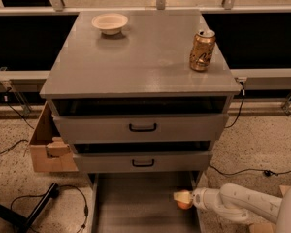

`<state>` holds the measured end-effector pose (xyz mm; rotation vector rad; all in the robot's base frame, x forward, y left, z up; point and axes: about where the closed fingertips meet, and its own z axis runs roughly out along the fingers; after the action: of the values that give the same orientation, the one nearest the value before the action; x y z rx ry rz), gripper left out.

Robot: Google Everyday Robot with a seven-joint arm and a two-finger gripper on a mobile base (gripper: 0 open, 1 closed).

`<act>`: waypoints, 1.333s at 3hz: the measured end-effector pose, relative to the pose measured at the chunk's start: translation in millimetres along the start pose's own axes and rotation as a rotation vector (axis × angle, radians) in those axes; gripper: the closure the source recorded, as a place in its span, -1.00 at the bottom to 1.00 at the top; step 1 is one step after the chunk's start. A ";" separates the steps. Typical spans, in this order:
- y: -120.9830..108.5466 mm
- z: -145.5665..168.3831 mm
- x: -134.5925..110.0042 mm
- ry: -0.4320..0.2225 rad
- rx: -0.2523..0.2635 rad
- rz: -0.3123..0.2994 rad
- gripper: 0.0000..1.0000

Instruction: Place orange into bottom drawer

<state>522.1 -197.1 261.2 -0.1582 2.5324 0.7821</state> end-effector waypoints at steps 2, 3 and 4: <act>-2.9 36.8 23.6 0.064 -0.053 0.061 1.00; -7.9 93.1 62.7 0.171 -0.135 0.136 1.00; -8.0 103.8 69.5 0.180 -0.154 0.143 0.62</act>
Offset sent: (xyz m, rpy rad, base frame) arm -0.0173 0.0666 -0.1435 0.2115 0.3281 0.0471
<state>506.0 -143.9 149.1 -0.1022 2.6737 1.0636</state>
